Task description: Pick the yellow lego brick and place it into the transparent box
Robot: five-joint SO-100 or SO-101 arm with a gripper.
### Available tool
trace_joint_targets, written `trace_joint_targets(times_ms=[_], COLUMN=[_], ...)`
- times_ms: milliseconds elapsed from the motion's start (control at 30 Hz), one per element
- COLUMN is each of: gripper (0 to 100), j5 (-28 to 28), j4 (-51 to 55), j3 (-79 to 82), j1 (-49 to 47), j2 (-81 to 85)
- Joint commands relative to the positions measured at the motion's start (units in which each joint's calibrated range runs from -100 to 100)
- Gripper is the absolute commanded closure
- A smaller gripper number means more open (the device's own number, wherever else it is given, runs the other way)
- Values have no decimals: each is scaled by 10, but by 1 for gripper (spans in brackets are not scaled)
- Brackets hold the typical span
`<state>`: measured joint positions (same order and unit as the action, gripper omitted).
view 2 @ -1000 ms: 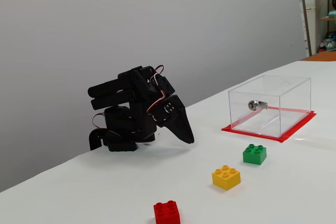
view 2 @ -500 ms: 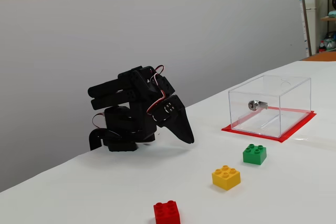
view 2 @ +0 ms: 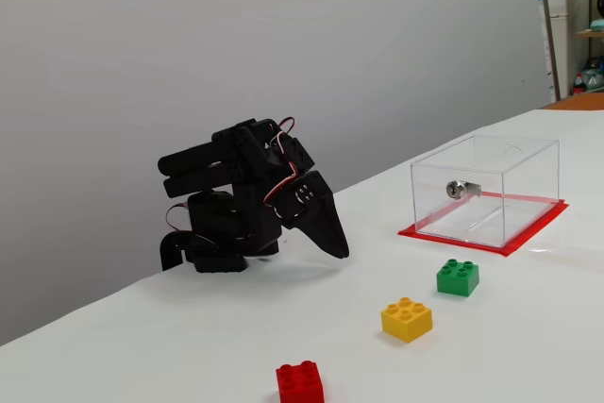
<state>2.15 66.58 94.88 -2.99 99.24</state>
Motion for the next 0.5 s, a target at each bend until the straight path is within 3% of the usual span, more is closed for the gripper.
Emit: trace_joint_targets(times_ms=[0, 200, 467], gripper=[98, 98, 98], j5=[0, -1, -6], j4=[0, 0, -24], j3=[-6, -22, -184], j1=[-2, -6, 1], j2=[5, 3, -80])
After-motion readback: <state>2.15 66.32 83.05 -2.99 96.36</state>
